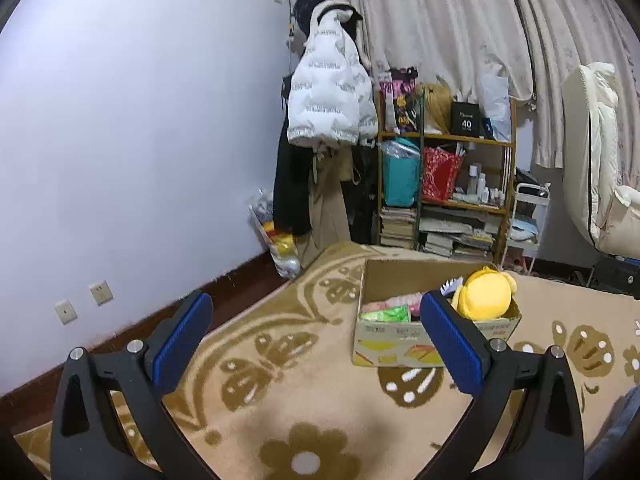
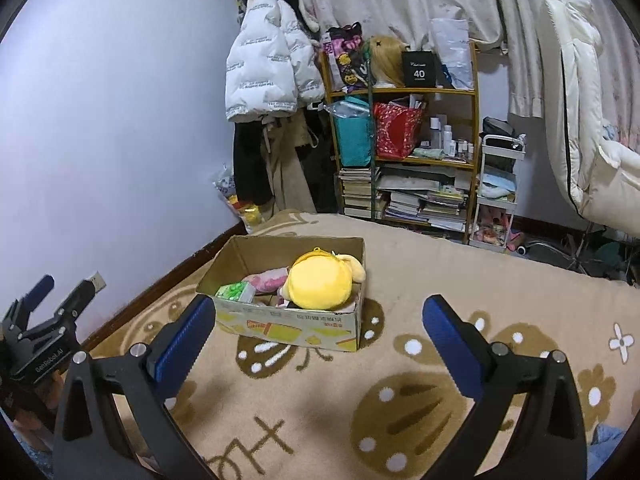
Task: Organize soft objects
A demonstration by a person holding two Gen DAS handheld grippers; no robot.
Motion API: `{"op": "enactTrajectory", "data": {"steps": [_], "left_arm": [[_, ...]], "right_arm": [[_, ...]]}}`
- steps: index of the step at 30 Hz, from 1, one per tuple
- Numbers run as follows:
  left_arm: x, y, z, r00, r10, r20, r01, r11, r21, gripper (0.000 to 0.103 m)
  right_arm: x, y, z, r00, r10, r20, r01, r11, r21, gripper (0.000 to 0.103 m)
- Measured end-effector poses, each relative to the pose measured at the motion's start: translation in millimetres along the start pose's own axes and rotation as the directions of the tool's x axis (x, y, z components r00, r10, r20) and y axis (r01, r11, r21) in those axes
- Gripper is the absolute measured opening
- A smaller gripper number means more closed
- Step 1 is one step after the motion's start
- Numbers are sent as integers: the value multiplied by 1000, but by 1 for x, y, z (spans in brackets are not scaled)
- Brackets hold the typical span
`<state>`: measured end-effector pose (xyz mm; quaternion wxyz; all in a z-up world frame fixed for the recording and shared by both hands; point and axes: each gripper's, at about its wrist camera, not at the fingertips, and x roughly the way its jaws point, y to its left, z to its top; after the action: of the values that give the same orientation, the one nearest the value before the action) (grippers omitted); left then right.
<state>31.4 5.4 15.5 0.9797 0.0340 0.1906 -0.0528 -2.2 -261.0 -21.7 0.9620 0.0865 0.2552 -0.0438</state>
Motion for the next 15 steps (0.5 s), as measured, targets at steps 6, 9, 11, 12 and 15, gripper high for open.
{"op": "enactTrajectory", "data": {"steps": [6,9,11,12,15], "left_arm": [[3,1,-6,1000,4,-10,-4,1000,4,102],[2,-1,-6,1000,-15,-10,15,1000,13,102],[2,-2,-7,1000,-19,-11,19,1000,23,102],[1,-3,-8,1000,-24,-11,24,999,28,102],[0,-5,-8,1000,-28,-8,29,999,38,102]], "right_arm": [[3,-2,-3,1000,-3,-4,3,1000,5,103],[3,-1,-4,1000,-8,-7,8,1000,-3,103],[4,-1,-5,1000,-9,-9,9,1000,-4,103],[4,0,-5,1000,-10,-8,10,1000,-3,103],[4,0,-4,1000,-11,-7,11,1000,-3,103]]}}
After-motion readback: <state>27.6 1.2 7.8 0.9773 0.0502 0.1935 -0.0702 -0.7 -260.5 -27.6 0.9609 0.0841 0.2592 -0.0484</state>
